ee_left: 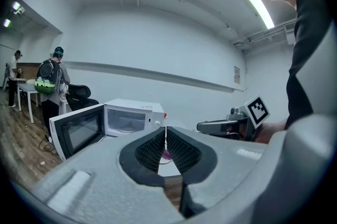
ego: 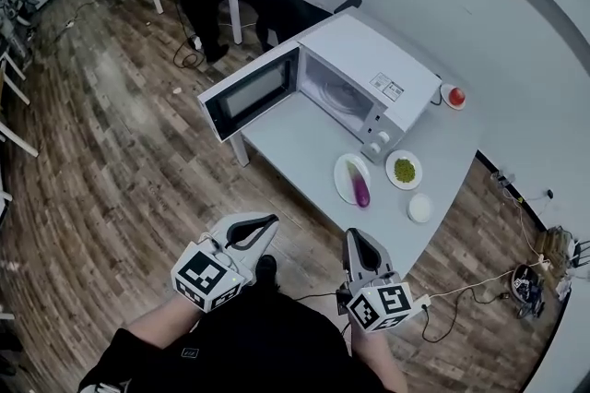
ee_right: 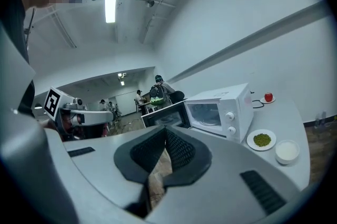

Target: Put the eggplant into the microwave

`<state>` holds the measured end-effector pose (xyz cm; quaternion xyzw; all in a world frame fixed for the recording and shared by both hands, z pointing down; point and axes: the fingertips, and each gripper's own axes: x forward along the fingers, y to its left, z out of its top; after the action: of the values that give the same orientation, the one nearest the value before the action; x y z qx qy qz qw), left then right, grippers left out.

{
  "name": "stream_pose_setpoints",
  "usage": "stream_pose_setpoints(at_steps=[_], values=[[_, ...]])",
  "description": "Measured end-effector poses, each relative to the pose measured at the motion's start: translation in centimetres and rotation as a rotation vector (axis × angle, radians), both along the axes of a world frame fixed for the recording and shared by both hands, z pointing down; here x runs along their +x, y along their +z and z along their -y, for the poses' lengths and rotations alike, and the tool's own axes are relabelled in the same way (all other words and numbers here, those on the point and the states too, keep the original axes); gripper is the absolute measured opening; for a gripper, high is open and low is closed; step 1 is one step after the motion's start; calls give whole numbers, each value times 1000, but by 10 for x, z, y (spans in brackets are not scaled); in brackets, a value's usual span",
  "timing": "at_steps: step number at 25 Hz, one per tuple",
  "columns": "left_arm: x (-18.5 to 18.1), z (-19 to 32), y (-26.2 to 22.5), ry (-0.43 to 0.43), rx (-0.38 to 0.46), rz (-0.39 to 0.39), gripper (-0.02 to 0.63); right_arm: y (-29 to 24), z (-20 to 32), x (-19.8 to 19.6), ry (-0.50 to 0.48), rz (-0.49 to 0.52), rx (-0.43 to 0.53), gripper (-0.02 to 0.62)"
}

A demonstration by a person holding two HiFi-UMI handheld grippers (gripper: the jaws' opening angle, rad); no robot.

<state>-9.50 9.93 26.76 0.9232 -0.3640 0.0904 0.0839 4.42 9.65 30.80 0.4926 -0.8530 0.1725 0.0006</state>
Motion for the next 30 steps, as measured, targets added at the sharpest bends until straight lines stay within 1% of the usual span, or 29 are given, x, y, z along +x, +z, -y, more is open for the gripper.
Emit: stream_pose_setpoints(at_steps=[3, 7, 10, 12, 16, 19, 22, 26, 30], values=[[-16, 30, 3, 15, -5, -13, 15, 2, 29, -19, 10, -15, -23, 15], [-34, 62, 12, 44, -18, -11, 15, 4, 57, -53, -10, -18, -39, 15], [-38, 85, 16, 63, -22, -6, 15, 9, 71, -69, -22, -18, -63, 15], [-34, 95, 17, 81, -16, -6, 12, 13, 78, -69, -21, -34, -73, 15], [-16, 111, 25, 135, 8, 22, 9, 21, 96, -54, 3, -37, -78, 15], [-1, 121, 34, 144, 8, 32, 9, 30, 104, -35, 34, -41, -91, 15], [12, 131, 48, 142, -11, 41, 9, 40, 108, -14, 55, -37, -100, 15], [28, 143, 75, 175, -31, 93, 9, 59, 113, 15, 99, -40, -116, 15], [48, 157, 98, 177, -63, 78, 9, 81, 122, 38, 119, -58, -126, 15]])
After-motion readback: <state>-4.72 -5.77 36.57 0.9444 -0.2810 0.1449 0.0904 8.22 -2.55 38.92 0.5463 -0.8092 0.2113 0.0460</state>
